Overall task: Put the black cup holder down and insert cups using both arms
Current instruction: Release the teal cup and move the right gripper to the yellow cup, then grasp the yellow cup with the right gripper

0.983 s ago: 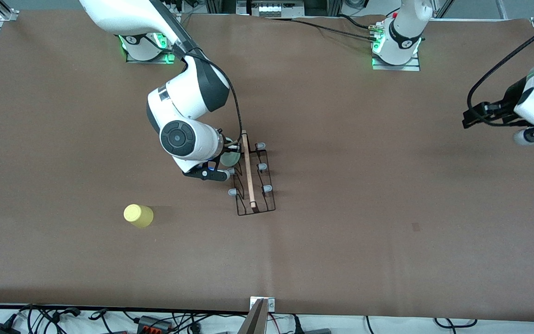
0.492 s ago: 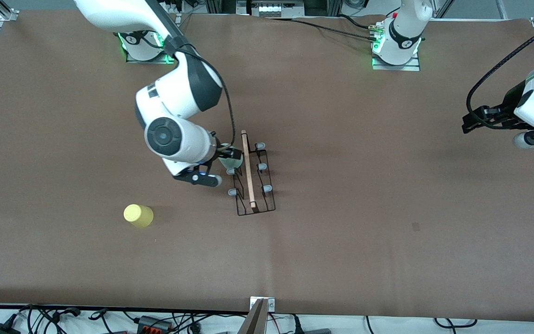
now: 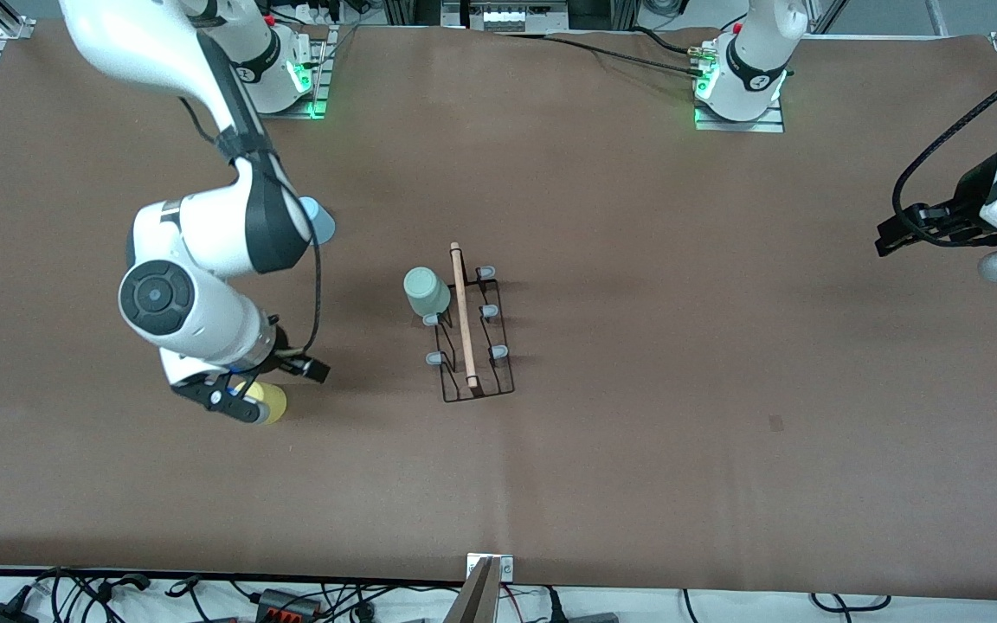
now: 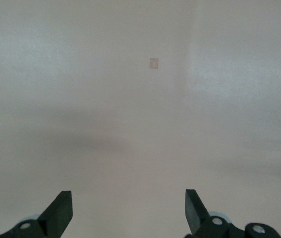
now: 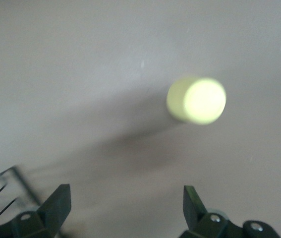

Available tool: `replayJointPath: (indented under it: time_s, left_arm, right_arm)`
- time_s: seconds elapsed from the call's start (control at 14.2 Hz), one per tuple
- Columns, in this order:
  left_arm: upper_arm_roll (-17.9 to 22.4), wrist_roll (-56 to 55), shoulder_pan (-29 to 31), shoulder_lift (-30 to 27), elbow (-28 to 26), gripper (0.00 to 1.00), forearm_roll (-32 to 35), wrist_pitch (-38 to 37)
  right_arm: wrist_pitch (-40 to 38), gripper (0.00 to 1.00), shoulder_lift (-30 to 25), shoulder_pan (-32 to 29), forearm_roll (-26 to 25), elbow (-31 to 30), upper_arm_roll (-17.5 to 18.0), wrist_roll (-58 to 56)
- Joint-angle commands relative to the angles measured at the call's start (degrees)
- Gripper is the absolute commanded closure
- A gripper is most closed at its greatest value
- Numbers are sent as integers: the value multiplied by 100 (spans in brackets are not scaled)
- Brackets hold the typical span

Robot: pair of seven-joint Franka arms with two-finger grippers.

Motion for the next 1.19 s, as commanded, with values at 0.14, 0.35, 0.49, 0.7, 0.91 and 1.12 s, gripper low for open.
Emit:
replayJointPath:
  time_s: [0.14, 0.35, 0.49, 0.7, 0.91, 1.12]
  left_arm:
    - [-9, 180, 24, -26, -30, 0, -80, 9]
    - [-9, 180, 24, -26, -47, 0, -89, -97]
    - [-18, 110, 24, -26, -21, 0, -80, -192]
    - [-35, 162, 24, -26, -3, 0, -89, -317]
    - [-26, 171, 16, -17, 14, 0, -72, -264]
    - [0, 127, 24, -17, 23, 0, -106, -264]
  right_arm:
    - [491, 0, 476, -664, -82, 151, 52, -1774]
    - [500, 0, 670, -875, 5, 134, 87, -2487]
    - [517, 0, 802, -885, 67, 134, 87, -2586]
    - [711, 0, 934, -885, 58, 125, 87, -2752]
    - [781, 0, 1013, -893, 58, 134, 87, -2797]
    - [957, 0, 1066, -902, 189, 134, 96, -2805]
